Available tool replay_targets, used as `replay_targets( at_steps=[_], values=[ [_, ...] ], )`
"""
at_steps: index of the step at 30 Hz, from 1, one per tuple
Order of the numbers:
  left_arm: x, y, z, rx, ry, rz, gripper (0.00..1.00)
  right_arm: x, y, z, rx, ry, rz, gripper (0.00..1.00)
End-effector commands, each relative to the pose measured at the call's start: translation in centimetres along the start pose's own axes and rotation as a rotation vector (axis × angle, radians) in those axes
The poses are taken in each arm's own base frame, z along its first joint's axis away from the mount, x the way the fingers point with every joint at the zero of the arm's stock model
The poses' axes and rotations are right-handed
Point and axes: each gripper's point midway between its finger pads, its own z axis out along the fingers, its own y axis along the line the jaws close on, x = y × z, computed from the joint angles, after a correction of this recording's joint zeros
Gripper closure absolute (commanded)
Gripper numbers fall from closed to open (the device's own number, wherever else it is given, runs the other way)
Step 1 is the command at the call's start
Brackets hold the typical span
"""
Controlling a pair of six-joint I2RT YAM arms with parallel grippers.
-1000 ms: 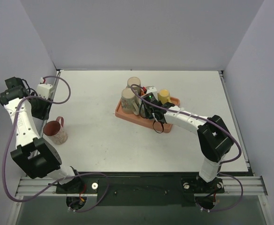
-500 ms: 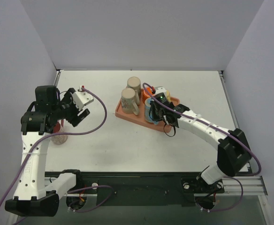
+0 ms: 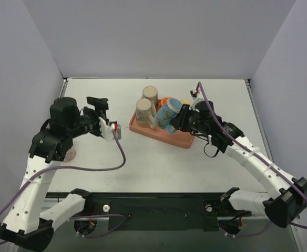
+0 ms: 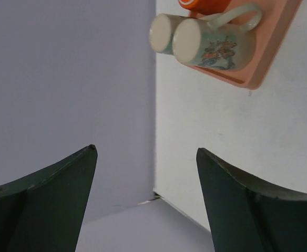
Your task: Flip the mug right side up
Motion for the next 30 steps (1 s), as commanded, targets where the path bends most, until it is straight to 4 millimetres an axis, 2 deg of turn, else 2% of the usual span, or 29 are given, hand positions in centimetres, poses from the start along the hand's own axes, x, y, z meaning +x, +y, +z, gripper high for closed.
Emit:
replay_targets(
  at_steps=[1, 2, 3, 4, 5, 6, 7, 8, 9, 12, 16, 18, 20, 25, 27, 30],
  values=[
    [-6.6, 3.8, -2.6, -0.323, -0.121, 0.657, 0.11, -6.8, 8.6, -5.6, -0.369, -0.244, 0.142, 1.0],
    [-8.7, 3.4, -2.0, -0.414, -0.195, 0.757, 0.09, -7.2, 9.4, -6.9, -0.399, -0.267, 0.143, 1.0],
    [-10.9, 4.2, -3.9, -0.539, -0.236, 0.876, 0.09, -7.2, 10.6, -8.1, -0.432, -0.282, 0.126, 1.0],
    [-11.6, 2.4, -2.9, -0.536, -0.285, 0.914, 0.09, -7.2, 11.3, -8.8, -0.45, -0.288, 0.118, 1.0],
    [-12.4, 2.4, -3.8, -0.587, -0.299, 0.953, 0.09, -7.0, 12.8, -10.0, -0.489, -0.297, 0.093, 1.0],
    [-13.0, 1.3, -3.3, -0.58, -0.334, 0.965, 0.09, -7.0, 13.5, -10.6, -0.511, -0.304, 0.082, 1.0],
    [-14.0, 1.3, -4.2, -0.635, -0.354, 0.984, 0.09, -6.9, 15.0, -11.8, -0.564, -0.306, 0.075, 1.0],
    [-13.8, 0.5, -3.5, -0.631, -0.36, 0.986, 0.1, -6.9, 15.6, -12.2, -0.587, -0.304, 0.08, 1.0],
    [-14.6, 1.0, -4.3, -0.7, -0.362, 1.014, 0.1, -6.8, 16.7, -12.8, -0.627, -0.304, 0.08, 1.0],
    [-14.7, 0.0, -3.3, -0.712, -0.371, 1.048, 0.18, -7.1, 18.4, -14.0, -0.704, -0.314, 0.107, 1.0],
    [-14.0, 0.5, -3.2, -0.706, -0.321, 1.033, 0.19, -7.4, 19.7, -14.9, -0.752, -0.325, 0.109, 1.0],
    [-13.7, 0.2, -3.4, -0.67, -0.314, 1.021, 0.2, -7.6, 19.5, -14.9, -0.74, -0.338, 0.101, 1.0],
    [-12.6, -1.7, -2.5, -0.554, -0.31, 1.016, 0.2, -7.7, 18.7, -14.7, -0.691, -0.348, 0.076, 1.0],
    [-11.0, -3.6, -2.4, -0.471, -0.284, 1.005, 0.19, -8.6, 17.8, -15.3, -0.641, -0.395, 0.046, 1.0],
    [-10.8, -3.6, -2.3, -0.479, -0.277, 1.001, 0.19, -8.6, 18.2, -15.6, -0.662, -0.388, 0.055, 1.0],
    [-12.0, -2.2, -2.4, -0.561, -0.291, 1.026, 0.18, -8.3, 19.3, -15.3, -0.713, -0.364, 0.09, 1.0]
  ],
)
